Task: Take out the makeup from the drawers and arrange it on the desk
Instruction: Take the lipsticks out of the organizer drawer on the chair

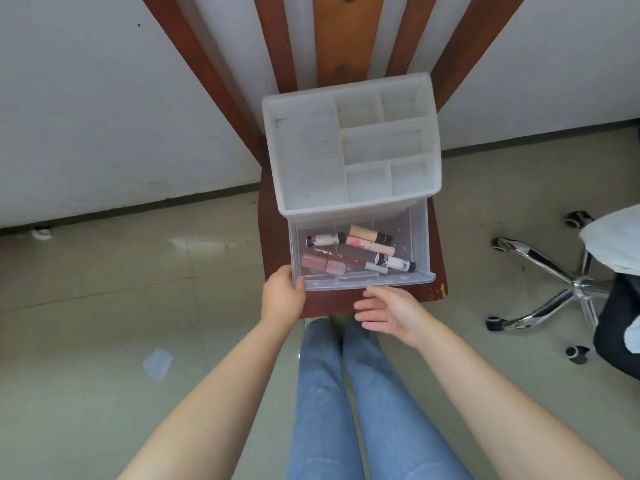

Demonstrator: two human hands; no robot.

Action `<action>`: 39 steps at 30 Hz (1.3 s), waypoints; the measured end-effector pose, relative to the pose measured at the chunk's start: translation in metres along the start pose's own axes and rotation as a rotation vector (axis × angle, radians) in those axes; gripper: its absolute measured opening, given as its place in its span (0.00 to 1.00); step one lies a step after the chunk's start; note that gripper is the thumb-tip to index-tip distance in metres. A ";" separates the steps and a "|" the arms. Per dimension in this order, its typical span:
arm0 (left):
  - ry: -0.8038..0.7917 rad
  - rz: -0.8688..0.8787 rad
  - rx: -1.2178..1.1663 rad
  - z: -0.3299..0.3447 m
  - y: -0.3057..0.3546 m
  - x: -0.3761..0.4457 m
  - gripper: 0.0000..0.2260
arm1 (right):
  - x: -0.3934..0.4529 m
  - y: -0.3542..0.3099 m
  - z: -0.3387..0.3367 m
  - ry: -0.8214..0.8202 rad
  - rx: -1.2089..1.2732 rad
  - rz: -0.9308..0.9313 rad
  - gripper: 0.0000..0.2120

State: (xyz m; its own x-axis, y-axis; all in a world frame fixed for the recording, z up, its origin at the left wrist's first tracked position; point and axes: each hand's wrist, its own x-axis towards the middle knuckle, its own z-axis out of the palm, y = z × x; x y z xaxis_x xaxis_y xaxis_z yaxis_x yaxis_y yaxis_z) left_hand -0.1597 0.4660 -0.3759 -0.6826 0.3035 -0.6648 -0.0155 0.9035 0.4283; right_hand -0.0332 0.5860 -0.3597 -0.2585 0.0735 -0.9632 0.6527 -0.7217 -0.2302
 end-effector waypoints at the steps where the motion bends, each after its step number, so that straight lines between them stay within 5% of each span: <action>1: 0.028 -0.010 -0.020 0.001 0.001 0.001 0.07 | -0.007 -0.004 -0.001 -0.010 -0.217 -0.026 0.06; 5: 0.013 -0.011 -0.037 0.000 0.000 0.004 0.05 | -0.013 -0.030 -0.006 0.237 -0.928 -0.511 0.07; 7: 0.005 -0.007 -0.049 0.000 0.000 0.004 0.12 | -0.003 -0.047 -0.007 0.330 -1.360 -0.698 0.20; 12: -0.004 0.007 -0.034 -0.003 0.000 0.002 0.05 | 0.031 -0.067 -0.004 0.345 -1.861 -0.560 0.43; 28: -0.029 -0.014 -0.075 -0.003 0.001 0.004 0.12 | 0.050 -0.060 -0.010 0.411 -1.875 -0.663 0.27; 35: -0.037 -0.027 -0.086 -0.003 0.001 0.006 0.06 | 0.053 -0.072 -0.003 0.434 -1.895 -0.697 0.17; 39: -0.002 -0.040 -0.005 -0.004 0.005 0.003 0.06 | 0.043 -0.076 -0.001 0.471 -1.695 -0.815 0.12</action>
State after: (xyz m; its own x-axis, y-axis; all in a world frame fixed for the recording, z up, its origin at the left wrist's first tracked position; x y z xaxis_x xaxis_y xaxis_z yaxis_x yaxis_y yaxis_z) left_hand -0.1647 0.4701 -0.3740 -0.6802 0.2680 -0.6823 -0.0461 0.9133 0.4046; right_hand -0.0930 0.6444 -0.3841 -0.8144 0.3533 -0.4603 0.4705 0.8664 -0.1675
